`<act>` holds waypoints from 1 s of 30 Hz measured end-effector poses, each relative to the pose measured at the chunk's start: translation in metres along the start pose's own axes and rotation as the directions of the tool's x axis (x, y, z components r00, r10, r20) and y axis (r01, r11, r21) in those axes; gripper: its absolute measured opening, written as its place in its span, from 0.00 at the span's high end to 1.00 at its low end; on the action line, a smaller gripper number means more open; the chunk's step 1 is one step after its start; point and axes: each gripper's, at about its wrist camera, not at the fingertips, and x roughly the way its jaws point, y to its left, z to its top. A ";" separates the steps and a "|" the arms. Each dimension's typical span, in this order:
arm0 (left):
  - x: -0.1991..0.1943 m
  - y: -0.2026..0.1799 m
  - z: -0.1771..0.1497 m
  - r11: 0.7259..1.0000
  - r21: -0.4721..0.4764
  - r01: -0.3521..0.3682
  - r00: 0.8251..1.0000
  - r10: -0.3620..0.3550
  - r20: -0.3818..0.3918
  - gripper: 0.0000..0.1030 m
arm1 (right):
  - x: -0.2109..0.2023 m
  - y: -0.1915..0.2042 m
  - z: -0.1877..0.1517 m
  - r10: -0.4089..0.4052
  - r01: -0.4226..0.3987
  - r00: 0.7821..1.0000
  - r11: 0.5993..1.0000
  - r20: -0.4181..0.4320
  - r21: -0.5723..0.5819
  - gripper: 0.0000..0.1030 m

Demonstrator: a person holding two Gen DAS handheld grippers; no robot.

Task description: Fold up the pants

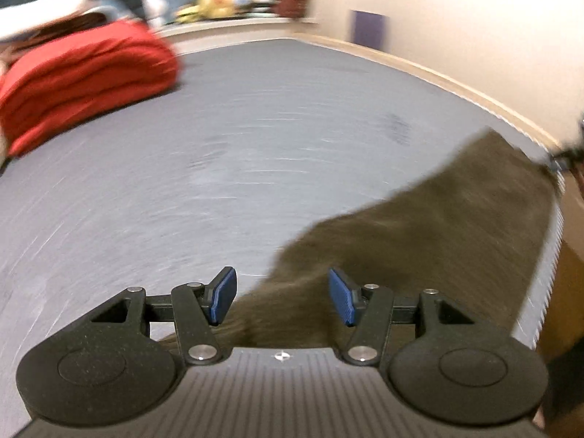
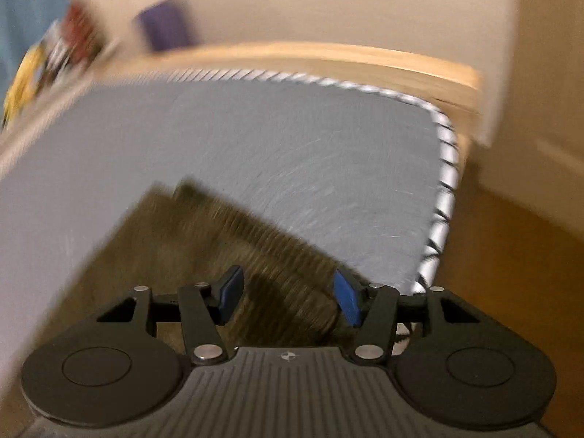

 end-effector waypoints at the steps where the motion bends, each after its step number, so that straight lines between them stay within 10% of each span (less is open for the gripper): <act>1: 0.000 0.009 0.001 0.999 -0.042 -0.016 1.000 0.016 -0.005 0.41 | 0.001 0.006 -0.003 -0.012 0.013 1.000 0.998 0.014 -0.065 0.75; 3: -0.001 0.022 0.004 0.995 -0.095 -0.042 0.999 0.040 -0.015 0.41 | -0.001 0.015 -0.007 -0.009 0.014 0.999 0.988 0.036 -0.157 0.93; 12: -0.010 0.030 0.012 0.989 -0.125 -0.085 0.996 0.083 -0.018 0.41 | -0.006 -0.015 0.000 -0.122 0.122 0.992 0.992 0.016 -0.027 0.93; 15: -0.013 0.029 0.010 0.988 -0.130 -0.084 0.996 0.083 -0.012 0.41 | -0.020 -0.003 0.008 -0.114 0.113 0.989 0.993 0.092 0.013 0.85; 19: -0.013 0.032 0.006 0.985 -0.140 -0.096 0.995 0.096 -0.009 0.41 | -0.043 0.027 0.020 -0.054 0.053 0.964 0.999 0.259 0.012 0.47; 25: -0.014 0.050 0.000 0.971 -0.186 -0.152 0.988 0.149 -0.028 0.41 | -0.020 0.093 0.024 0.150 -0.145 0.970 0.989 0.191 -0.040 0.48; 30: -0.023 0.074 -0.007 0.955 -0.230 -0.188 0.982 0.185 -0.034 0.41 | 0.024 0.140 0.021 0.132 -0.129 0.989 0.990 0.063 -0.052 0.46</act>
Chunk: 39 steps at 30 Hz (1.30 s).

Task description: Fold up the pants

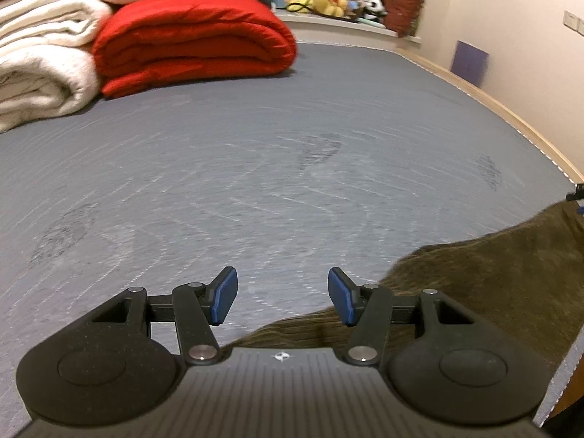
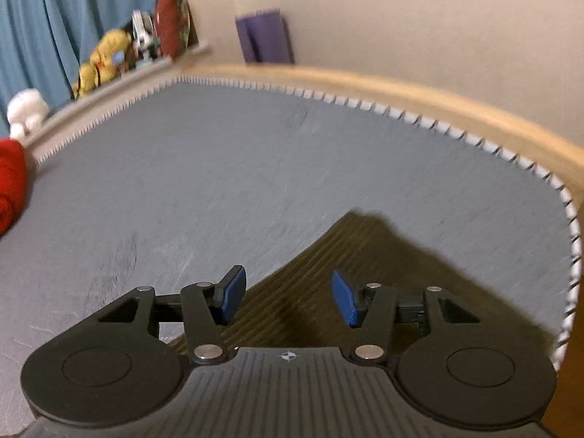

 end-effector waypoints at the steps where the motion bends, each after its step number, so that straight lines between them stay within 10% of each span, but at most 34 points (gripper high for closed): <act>1: -0.002 0.005 -0.001 1.000 -0.002 -0.009 1.000 0.009 0.002 0.41 | 0.011 0.003 -0.001 -0.026 0.026 0.999 1.000 -0.019 0.014 0.45; 7: -0.009 0.029 -0.010 0.998 0.016 -0.060 0.998 0.060 0.008 0.41 | 0.045 0.013 0.000 -0.119 0.121 0.992 0.992 -0.044 0.036 0.45; 12: -0.011 0.046 -0.016 0.997 0.009 -0.079 0.997 0.079 -0.004 0.41 | 0.053 0.021 -0.002 -0.168 0.168 0.986 0.986 -0.012 0.009 0.86; 20: -0.017 0.054 -0.024 0.997 0.038 -0.071 0.997 0.072 -0.031 0.44 | 0.057 0.021 -0.012 -0.250 0.250 0.965 0.968 0.075 0.000 0.88; 23: -0.004 0.067 -0.041 0.995 0.052 -0.080 0.985 0.087 -0.151 0.65 | 0.057 0.025 -0.010 -0.243 0.244 0.968 0.970 0.064 -0.004 0.79; 26: 0.006 0.093 -0.063 0.997 -0.023 -0.070 0.975 0.063 -0.212 0.55 | 0.050 0.028 -0.005 -0.180 0.180 0.983 0.984 0.047 -0.002 0.35; 39: -0.030 0.105 -0.082 0.935 -0.341 -0.094 0.972 0.012 -0.235 0.21 | -0.062 0.118 -0.018 0.172 -0.147 0.976 0.972 0.131 -0.181 0.32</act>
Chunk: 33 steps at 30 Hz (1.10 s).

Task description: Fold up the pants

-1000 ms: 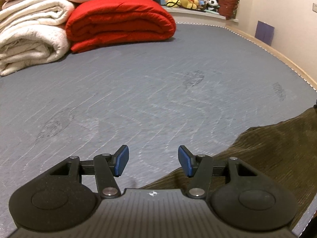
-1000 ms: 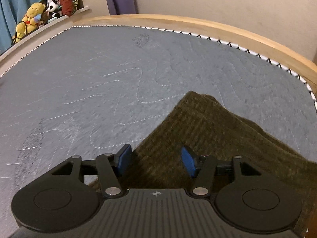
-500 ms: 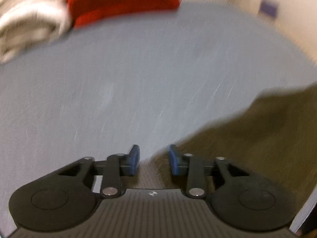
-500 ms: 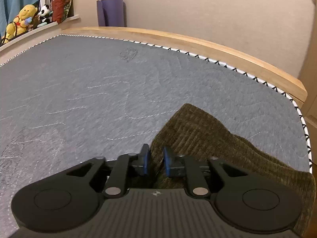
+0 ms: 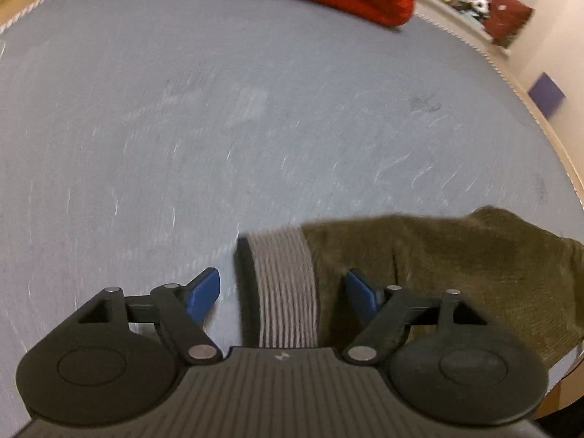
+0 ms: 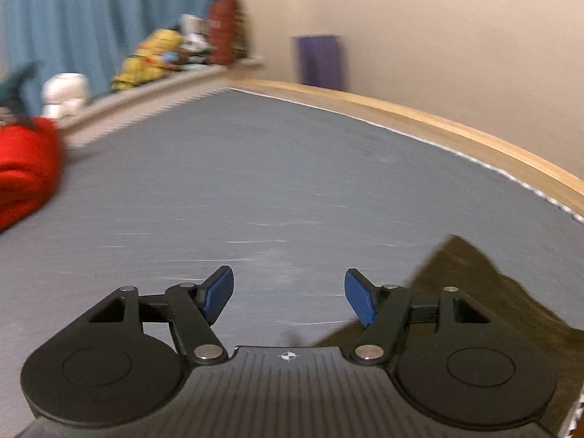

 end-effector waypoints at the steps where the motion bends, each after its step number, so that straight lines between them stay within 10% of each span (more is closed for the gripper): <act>1: 0.001 0.002 -0.004 1.000 -0.017 0.014 1.000 -0.014 -0.011 0.20 | -0.011 0.013 -0.001 0.043 -0.043 0.999 0.999 0.007 -0.019 0.31; 7: -0.003 0.004 -0.018 0.998 -0.020 0.056 0.998 -0.057 -0.023 0.21 | -0.085 0.111 -0.041 0.335 -0.335 0.941 0.908 -0.044 -0.251 0.31; 15: -0.015 -0.008 -0.034 0.995 0.092 0.047 0.999 -0.049 0.021 0.50 | -0.165 0.226 -0.159 0.570 -0.620 0.770 0.565 -0.285 -0.545 0.49; 25: -0.033 -0.017 -0.033 0.980 0.195 0.025 0.995 -0.042 0.085 0.65 | -0.241 0.271 -0.249 0.683 -0.685 0.583 0.122 -0.440 -0.719 0.46; 33: -0.030 -0.015 -0.030 0.981 0.190 0.029 0.996 -0.045 0.080 0.65 | -0.250 0.276 -0.276 0.642 -0.626 0.610 0.031 -0.465 -0.779 0.49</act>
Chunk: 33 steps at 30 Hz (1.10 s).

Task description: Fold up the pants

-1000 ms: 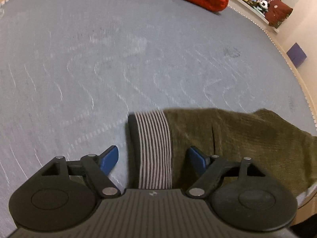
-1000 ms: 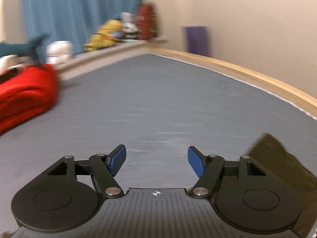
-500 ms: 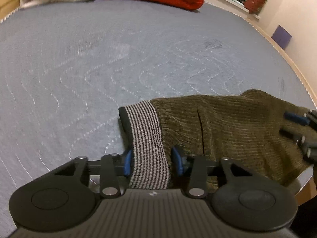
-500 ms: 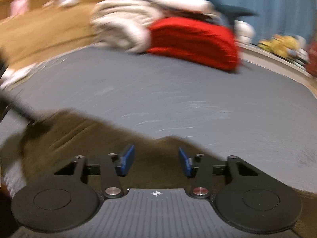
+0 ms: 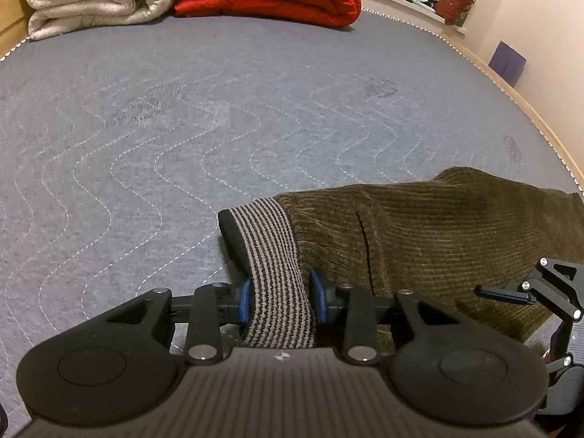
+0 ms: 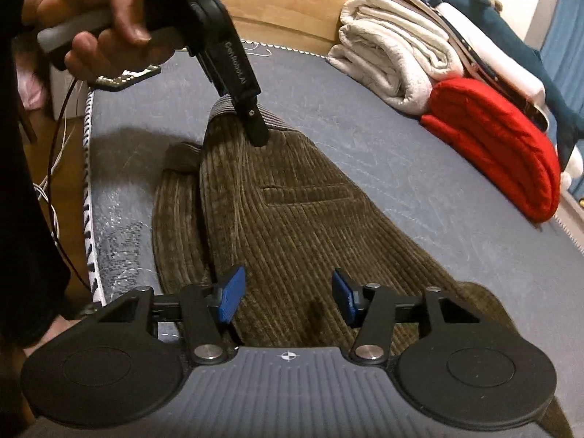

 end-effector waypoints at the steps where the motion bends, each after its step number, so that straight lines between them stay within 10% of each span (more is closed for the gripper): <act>1: -0.001 0.001 0.000 1.000 -0.003 0.001 1.000 -0.001 0.000 0.65 | -0.003 -0.002 0.002 0.011 -0.011 1.000 1.000 0.005 0.005 0.50; 6: 0.000 0.000 -0.001 1.000 0.004 -0.002 1.000 0.002 -0.002 0.65 | 0.000 0.007 0.001 0.085 -0.085 0.996 0.996 -0.003 -0.017 0.46; 8: -0.001 0.000 0.000 1.000 0.005 0.001 1.000 -0.001 -0.001 0.65 | 0.007 0.016 -0.006 0.071 -0.074 0.996 0.996 -0.045 -0.059 0.54; 10: -0.005 0.001 0.002 1.000 0.001 0.007 1.000 -0.007 0.009 0.67 | 0.011 0.017 -0.008 0.062 -0.066 0.997 0.995 -0.052 -0.072 0.84; 13: -0.033 0.004 0.010 0.999 -0.001 0.053 0.997 -0.053 0.064 0.69 | -0.005 0.006 0.005 0.053 -0.053 0.999 0.997 0.004 -0.050 0.89; 17: -0.054 -0.004 0.011 0.995 0.076 0.066 0.997 -0.070 0.045 0.69 | -0.029 -0.011 0.017 0.105 -0.106 0.993 0.994 0.061 0.011 0.89; 22: -0.016 -0.034 -0.019 0.946 0.321 -0.041 0.988 0.085 -0.126 0.53 | -0.013 0.022 -0.006 0.264 -0.279 0.958 0.950 -0.114 -0.139 0.86; 27: -0.049 -0.035 0.002 0.953 0.266 -0.142 0.986 0.112 0.123 0.32 | -0.029 0.010 0.006 0.285 -0.288 0.957 0.955 -0.048 -0.070 0.75; 30: -0.058 -0.045 0.011 0.963 0.241 -0.117 0.977 0.068 0.204 0.35 | -0.039 -0.014 0.015 0.265 -0.267 0.964 0.961 0.028 0.078 0.53; 33: -0.048 -0.063 0.012 0.958 0.284 -0.047 0.982 -0.007 0.187 0.43 | -0.038 -0.032 0.008 0.229 -0.231 0.973 0.956 0.028 0.183 0.53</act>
